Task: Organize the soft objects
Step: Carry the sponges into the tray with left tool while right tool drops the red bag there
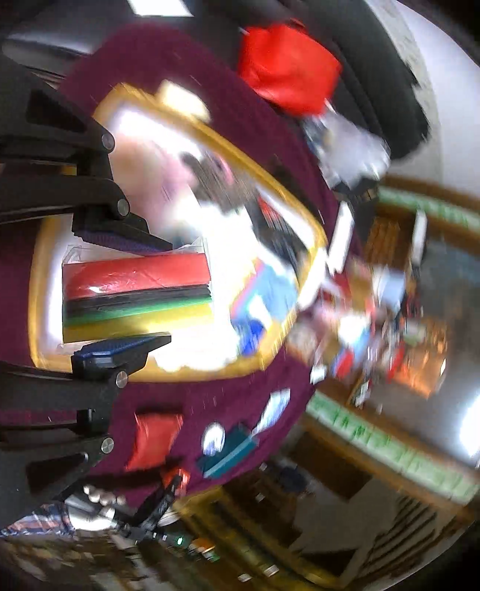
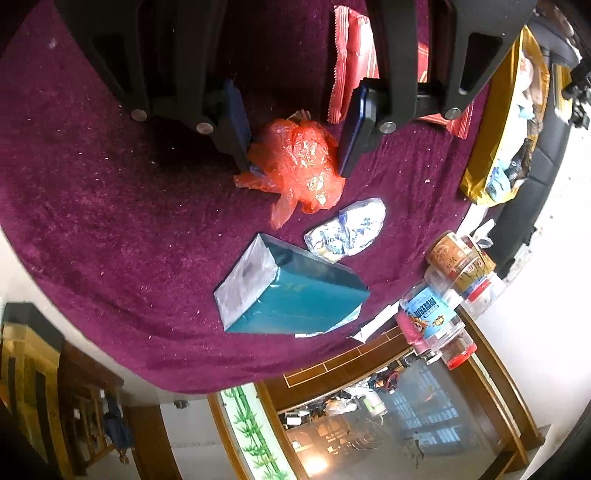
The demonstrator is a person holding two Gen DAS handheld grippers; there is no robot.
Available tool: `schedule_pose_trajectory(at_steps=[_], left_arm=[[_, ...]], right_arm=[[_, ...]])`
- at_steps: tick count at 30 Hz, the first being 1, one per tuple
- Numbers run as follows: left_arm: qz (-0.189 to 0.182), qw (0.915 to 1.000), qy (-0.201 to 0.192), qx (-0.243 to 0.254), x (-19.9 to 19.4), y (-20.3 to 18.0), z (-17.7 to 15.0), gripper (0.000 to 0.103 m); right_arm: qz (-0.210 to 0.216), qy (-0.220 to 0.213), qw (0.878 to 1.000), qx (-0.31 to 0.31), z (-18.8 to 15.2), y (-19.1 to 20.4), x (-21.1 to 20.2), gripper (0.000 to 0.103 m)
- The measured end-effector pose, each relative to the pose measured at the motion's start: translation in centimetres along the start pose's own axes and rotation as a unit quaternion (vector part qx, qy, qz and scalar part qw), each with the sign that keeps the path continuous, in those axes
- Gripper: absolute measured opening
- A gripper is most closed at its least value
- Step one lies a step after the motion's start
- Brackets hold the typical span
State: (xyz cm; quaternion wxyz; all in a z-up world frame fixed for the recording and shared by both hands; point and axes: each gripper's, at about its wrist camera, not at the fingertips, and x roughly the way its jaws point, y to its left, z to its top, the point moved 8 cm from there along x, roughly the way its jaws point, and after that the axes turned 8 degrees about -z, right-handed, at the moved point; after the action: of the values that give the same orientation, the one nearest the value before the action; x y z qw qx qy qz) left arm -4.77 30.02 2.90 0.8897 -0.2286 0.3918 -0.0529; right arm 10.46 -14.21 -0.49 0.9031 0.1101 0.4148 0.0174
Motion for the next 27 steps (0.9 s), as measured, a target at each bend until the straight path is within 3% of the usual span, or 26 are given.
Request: schedule_pose_trajectory(at_steps=[5,9,15,17,19,23,27], left_arm=[[0.013,0.9994,0.014,-0.028,0.1,3.8,-2.1,0.043],[0.006,0.9997,0.02,-0.011,1.1,3.2,-2.7,0.043],[0.042,0.9979,0.041,0.028,4.0,2.6,-1.5,0.045],[0.061,0.9963,0.043,0.044,4.5,2.6,-1.2,0.055],[0.065,0.9937,0.061,0.069,5.1,1.8,-1.5,0.081],[0.067,0.9903,0.068,0.101,4.7,0.8,-3.0,0.086],[0.013,0.9975,0.031,0.062,1.8,1.0,-3.3,0.086]], right_arm=[[0.022,-0.004,0.999,-0.028,-1.4,3.2,-3.3,0.044],[0.047,0.004,0.997,-0.067,-2.9,7.6,-5.6,0.044],[0.097,0.019,0.986,-0.134,-5.7,16.1,-7.9,0.044],[0.112,0.024,0.981,-0.156,-6.9,18.9,-8.4,0.044],[0.127,0.033,0.975,-0.179,-8.3,21.5,-8.7,0.044],[0.149,0.05,0.96,-0.23,-11.4,26.1,-9.2,0.044],[0.158,0.065,0.946,-0.276,-14.2,29.4,-9.5,0.044]])
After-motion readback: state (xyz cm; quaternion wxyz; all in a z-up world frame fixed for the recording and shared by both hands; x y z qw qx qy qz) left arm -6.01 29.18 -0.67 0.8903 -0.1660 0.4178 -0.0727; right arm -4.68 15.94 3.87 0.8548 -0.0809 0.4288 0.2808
